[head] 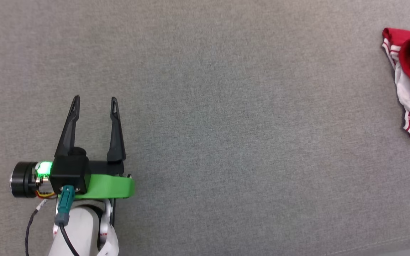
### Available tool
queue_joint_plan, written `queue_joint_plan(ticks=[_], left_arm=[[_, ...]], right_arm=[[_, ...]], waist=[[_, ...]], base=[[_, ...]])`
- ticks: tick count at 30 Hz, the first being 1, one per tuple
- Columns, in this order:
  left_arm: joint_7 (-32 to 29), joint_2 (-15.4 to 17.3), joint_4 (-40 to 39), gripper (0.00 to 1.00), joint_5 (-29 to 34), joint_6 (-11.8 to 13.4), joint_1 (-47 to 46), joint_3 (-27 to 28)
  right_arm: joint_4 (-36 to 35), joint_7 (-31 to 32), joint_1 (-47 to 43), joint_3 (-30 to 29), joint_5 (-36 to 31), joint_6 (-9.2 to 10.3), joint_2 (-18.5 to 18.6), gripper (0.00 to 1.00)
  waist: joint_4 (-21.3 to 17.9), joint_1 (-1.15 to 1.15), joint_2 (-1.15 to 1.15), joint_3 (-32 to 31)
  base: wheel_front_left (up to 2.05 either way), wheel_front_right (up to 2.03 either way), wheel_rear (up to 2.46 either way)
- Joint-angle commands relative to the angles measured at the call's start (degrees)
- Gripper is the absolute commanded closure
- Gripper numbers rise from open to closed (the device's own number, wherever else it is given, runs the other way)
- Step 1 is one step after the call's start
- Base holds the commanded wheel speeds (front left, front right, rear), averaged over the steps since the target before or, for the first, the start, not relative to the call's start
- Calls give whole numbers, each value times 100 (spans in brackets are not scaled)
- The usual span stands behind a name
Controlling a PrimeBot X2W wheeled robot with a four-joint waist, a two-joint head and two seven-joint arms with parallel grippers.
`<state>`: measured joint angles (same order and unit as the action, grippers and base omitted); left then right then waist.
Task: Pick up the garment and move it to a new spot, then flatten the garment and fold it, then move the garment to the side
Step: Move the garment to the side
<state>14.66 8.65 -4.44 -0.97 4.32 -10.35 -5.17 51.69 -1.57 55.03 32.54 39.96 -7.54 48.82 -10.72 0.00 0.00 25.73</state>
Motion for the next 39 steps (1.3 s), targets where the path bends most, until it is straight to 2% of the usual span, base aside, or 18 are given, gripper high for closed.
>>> queue_joint_plan(ticks=[1,6,9,12,17,21,25,29,39], left_arm=[[34,-36,27,0,-44,57,127,31],[34,-123,90,0,-119,94,418,70],[34,-163,110,0,-157,103,574,105],[34,-194,142,0,-181,81,703,120],[34,-251,223,0,-219,37,820,143],[34,-298,311,0,-243,-14,879,136],[34,-326,411,0,-245,-71,912,137],[34,-346,485,0,-232,-101,952,156],[34,-390,614,0,-275,-237,1016,205]], right_arm=[[-79,-255,70,-37,-52,5,-50,0],[-346,-1131,-88,-278,-364,5,-124,0],[-663,-1311,-234,-639,-634,5,-275,0],[-1368,-1338,-529,-1313,-1000,5,-540,0],[-2875,-1341,-1558,-2538,-1779,5,-1334,0],[-3804,-1342,-2394,-3093,-2192,5,-2041,0],[-4355,-1342,-3087,-3250,-2344,5,-2693,0],[-4545,-1343,-3645,-3107,-2512,5,-3149,0],[-4469,-1343,-4769,-2992,-2559,5,-3888,0]], waist=[[98,0,0,-404],[270,0,0,-865],[373,0,0,-1075],[492,0,0,-1260],[701,0,0,-1528],[869,0,0,-1711],[1011,0,0,-1829],[1082,0,0,-1921],[1177,0,0,-2083]], base=[[0,0,0],[0,0,0],[0,0,0],[0,0,0],[0,0,0],[0,0,0],[0,0,0],[0,0,0],[0,0,0]])
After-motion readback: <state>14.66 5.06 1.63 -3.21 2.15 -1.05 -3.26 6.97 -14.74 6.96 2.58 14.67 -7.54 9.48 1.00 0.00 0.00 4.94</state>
